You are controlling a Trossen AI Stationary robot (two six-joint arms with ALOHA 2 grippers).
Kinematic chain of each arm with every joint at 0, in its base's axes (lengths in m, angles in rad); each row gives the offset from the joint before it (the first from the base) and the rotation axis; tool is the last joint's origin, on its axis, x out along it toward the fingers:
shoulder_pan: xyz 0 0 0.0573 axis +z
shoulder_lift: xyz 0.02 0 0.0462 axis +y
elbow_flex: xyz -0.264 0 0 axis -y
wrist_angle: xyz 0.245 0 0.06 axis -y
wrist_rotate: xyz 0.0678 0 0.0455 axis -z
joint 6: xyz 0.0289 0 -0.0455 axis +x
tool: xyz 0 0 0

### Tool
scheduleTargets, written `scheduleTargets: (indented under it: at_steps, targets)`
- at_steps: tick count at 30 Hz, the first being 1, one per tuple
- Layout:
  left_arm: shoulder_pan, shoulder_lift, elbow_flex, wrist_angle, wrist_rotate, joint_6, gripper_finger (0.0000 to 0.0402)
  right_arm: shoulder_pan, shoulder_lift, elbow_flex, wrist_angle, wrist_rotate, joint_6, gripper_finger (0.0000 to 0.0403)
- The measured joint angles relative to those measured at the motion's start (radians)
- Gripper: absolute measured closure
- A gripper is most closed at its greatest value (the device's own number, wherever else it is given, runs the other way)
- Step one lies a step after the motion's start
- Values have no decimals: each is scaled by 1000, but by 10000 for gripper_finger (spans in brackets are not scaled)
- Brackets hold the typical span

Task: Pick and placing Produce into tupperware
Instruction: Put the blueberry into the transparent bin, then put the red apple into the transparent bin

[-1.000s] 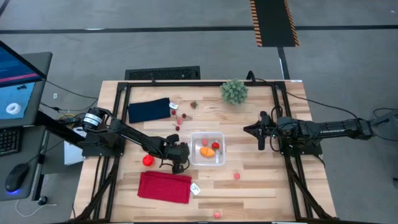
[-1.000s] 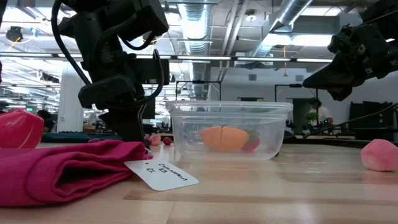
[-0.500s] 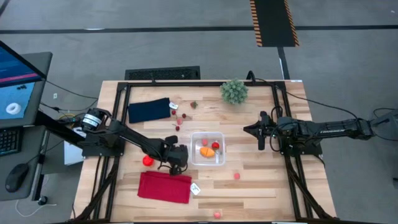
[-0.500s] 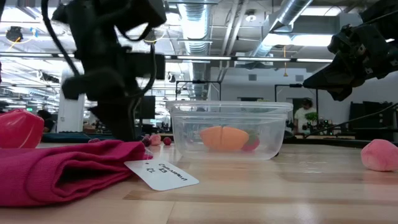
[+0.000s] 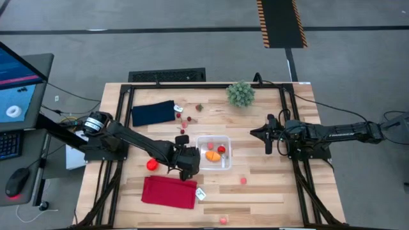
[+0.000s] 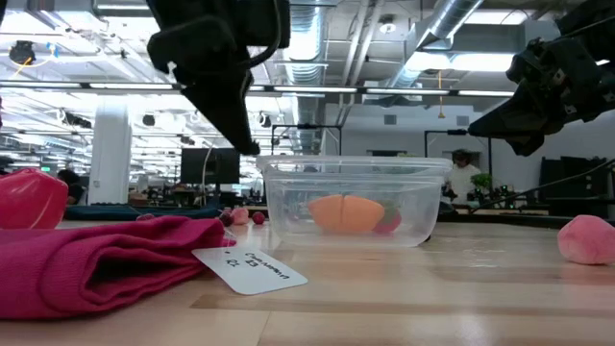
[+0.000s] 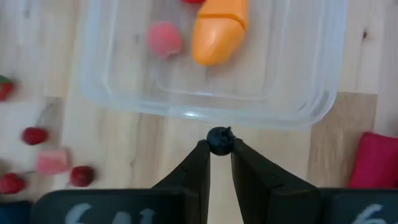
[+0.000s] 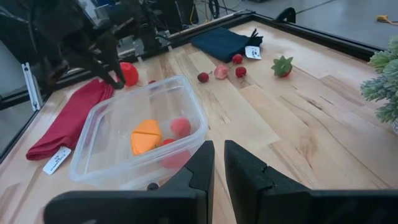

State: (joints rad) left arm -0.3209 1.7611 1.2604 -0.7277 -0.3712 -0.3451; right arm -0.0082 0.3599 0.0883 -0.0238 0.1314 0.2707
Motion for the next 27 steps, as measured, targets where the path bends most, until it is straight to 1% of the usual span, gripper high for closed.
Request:
scheduleTargets:
  at_steps: [3, 7, 11, 15, 20, 27]
  targets:
    - [10, 0, 27, -2, -11, 17, 358, 0, 0, 0, 0, 0, 0, 343]
    - [35, 4, 33, 99, 0, 71, 358, 0, 0, 0, 0, 0, 0, 343]
    - [57, 9, 33, 183, 93, 122, 358, 0, 0, 0, -1, 0, 0, 343]
    - [75, 9, 33, 213, 90, 66, 355, 0, 0, 0, -2, 0, 0, 343]
    - [99, 9, 16, 214, 126, 49, 330, 0, 0, 0, -2, 0, 0, 343]
    - [104, 9, 13, 222, 123, 36, 310, 0, 0, 0, -2, 0, 0, 343]
